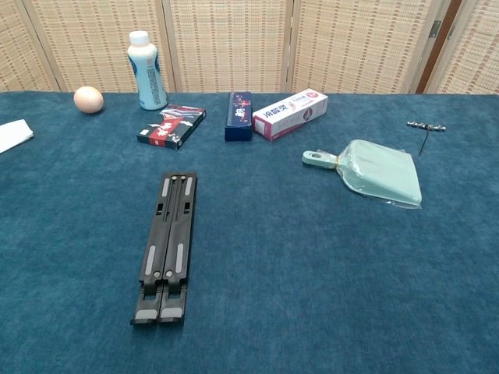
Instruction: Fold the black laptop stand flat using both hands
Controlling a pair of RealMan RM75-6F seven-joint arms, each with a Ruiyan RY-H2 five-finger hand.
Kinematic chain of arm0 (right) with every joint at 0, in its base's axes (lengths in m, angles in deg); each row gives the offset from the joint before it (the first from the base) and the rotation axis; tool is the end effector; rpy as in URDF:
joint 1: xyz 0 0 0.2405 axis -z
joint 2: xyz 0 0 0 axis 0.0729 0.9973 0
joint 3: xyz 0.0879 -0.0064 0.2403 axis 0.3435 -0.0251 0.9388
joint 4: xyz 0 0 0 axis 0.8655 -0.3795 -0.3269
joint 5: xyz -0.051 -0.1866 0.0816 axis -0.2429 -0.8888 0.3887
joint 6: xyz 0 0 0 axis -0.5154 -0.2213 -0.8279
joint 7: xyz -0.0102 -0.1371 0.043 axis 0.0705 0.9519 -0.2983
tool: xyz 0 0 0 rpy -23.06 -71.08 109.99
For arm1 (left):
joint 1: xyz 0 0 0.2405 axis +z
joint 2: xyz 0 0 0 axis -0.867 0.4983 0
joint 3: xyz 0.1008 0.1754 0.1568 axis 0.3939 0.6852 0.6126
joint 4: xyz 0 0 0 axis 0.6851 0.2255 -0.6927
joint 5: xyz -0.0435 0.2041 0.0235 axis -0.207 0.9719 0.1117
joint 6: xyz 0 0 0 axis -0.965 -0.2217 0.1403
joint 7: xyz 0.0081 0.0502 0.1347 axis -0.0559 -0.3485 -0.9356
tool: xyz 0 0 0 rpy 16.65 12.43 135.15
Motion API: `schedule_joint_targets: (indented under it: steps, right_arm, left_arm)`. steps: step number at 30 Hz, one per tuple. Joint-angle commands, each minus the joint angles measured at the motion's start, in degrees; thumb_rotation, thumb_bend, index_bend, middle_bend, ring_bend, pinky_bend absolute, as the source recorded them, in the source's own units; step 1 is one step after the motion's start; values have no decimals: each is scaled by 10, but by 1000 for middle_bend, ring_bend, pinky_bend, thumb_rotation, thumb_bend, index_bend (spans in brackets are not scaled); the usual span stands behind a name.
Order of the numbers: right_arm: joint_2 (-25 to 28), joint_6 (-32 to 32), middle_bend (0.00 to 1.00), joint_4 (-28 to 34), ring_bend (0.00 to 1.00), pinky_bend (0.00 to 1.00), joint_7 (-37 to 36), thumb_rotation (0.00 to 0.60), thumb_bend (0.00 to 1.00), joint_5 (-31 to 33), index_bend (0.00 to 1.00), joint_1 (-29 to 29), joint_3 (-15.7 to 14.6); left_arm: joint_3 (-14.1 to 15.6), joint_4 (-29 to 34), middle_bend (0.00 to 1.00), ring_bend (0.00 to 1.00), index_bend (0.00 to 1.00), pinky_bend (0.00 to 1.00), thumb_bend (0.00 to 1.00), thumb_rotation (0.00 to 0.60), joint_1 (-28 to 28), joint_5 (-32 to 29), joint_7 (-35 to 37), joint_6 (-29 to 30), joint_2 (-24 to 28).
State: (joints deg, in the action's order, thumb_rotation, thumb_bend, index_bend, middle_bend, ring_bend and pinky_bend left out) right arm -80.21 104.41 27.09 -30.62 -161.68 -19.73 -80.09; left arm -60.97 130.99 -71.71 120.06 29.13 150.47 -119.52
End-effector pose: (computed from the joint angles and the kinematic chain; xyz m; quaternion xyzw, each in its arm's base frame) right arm -0.2915 -0.1935 0.1734 0.6509 -0.2776 0.2780 0.6496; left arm -0.3265 0.2120 0.1579 -0.6301 -0.3280 -0.3711 0.5981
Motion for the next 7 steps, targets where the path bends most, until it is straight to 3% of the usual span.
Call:
schedule_joint_targets:
  steps: [1, 7]
  right_arm:
    - [2, 9, 0, -5, 0, 0, -8, 600, 190, -4, 0, 21, 1]
    - [-1, -3, 0, -8, 0, 0, -14, 600, 191, -6, 0, 39, 15]
  left_arm:
    - [9, 16, 3, 0, 0, 13, 113, 600, 23, 8, -6, 25, 7]
    - [13, 29, 3, 0, 0, 12, 113, 600, 39, 14, -33, 32, 10]
